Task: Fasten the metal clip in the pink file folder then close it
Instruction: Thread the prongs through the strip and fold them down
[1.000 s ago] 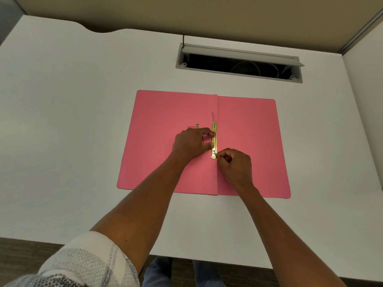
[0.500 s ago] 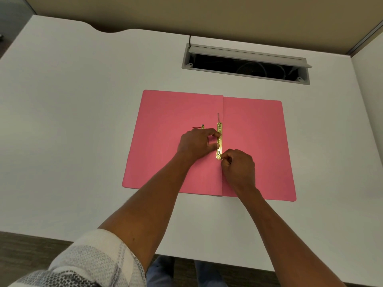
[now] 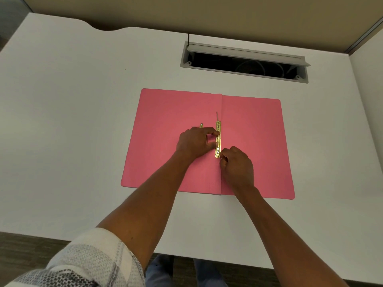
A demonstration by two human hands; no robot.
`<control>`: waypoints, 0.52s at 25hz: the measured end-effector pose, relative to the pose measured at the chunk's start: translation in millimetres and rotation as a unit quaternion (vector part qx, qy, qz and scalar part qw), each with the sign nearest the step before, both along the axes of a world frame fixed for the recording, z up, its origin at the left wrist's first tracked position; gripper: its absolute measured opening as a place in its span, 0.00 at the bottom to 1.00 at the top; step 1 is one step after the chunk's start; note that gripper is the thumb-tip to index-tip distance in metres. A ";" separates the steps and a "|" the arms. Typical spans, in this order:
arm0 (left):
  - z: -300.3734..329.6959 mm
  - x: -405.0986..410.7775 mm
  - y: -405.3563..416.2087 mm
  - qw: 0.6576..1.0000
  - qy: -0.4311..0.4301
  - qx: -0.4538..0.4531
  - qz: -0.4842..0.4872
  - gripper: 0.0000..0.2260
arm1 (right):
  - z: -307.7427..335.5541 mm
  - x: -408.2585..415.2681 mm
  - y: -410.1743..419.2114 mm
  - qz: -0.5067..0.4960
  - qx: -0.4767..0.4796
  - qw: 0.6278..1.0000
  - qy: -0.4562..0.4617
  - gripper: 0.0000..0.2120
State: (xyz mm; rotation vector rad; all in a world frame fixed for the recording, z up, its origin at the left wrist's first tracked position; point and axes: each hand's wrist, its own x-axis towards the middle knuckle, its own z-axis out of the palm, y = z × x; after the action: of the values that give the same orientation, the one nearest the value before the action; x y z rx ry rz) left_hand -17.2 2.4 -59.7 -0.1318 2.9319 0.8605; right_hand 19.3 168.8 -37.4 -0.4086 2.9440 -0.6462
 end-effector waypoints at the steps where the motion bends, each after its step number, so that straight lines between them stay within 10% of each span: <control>1: -0.1 0.0 0.0 1.000 -0.001 0.000 0.000 0.16 | -0.1 1.0 -0.3 0.007 0.014 1.000 0.007 0.10; 13: 0.7 0.6 -0.5 1.000 -0.013 0.005 0.000 0.16 | -4.6 9.3 -1.3 -0.027 -0.099 0.995 0.007 0.11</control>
State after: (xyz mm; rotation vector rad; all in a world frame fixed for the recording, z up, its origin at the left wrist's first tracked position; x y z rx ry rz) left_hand -16.5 1.9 -59.1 -0.1421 2.9032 0.8672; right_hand 28.6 167.6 -42.0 -0.3509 2.9224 -0.9515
